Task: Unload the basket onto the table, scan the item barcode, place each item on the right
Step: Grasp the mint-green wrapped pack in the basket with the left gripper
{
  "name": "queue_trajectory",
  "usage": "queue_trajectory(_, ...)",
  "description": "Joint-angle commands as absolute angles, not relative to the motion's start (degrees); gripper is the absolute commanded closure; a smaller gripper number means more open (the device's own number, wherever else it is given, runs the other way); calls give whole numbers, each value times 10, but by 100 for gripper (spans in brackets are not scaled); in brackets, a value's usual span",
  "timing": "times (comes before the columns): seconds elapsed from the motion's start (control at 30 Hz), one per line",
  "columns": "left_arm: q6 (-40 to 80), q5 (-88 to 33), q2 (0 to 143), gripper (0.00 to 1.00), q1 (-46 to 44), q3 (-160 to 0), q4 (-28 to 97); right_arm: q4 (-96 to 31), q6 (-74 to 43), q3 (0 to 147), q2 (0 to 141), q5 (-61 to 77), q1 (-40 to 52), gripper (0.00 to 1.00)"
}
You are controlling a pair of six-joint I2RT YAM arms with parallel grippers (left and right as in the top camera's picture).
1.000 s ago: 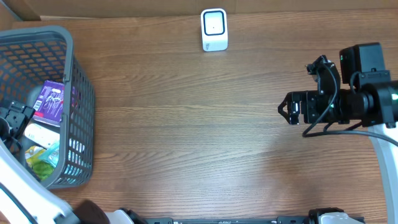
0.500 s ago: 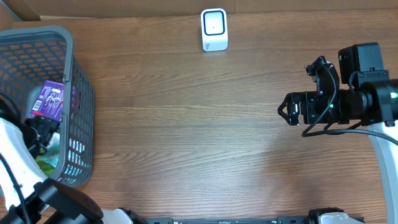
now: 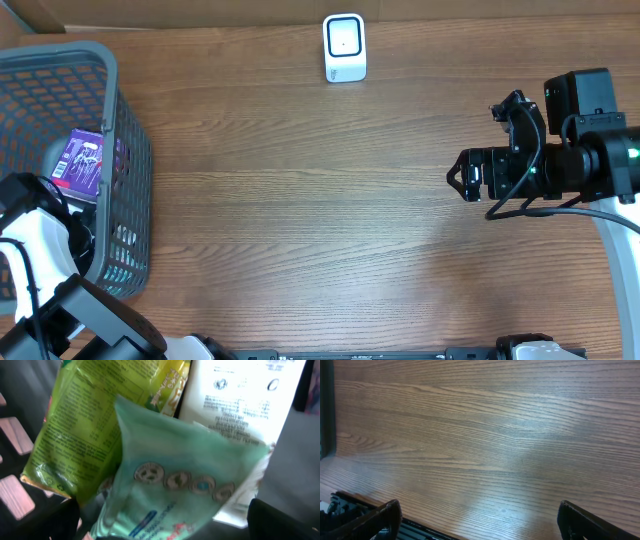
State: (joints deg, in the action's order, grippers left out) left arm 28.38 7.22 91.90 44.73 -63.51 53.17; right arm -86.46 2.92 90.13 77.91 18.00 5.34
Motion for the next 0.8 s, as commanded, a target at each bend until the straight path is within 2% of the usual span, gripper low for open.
queue_trajectory(0.0,268,51,915,5,449,-606,501,-863,33,910,775,181,56,0)
queue_trajectory(0.27,268,50,915,10,450,-583,489,-863,33,910,775,172,56,0)
queue_trajectory(0.47,269,49,915,22,450,-582,477,-863,33,910,775,172,56,0)
queue_trajectory(0.6,268,49,915,43,450,-582,477,-863,33,910,775,172,56,0)
queue_trajectory(0.63,268,49,915,53,450,-582,477,-863,33,910,775,172,56,0)
queue_trajectory(0.7,265,49,915,88,450,-582,481,-863,33,910,775,172,56,0)
queue_trajectory(0.73,257,49,915,96,450,-582,483,-863,33,910,775,172,56,0)
queue_trajectory(0.77,257,48,915,96,450,-583,487,-863,33,910,775,172,56,0)
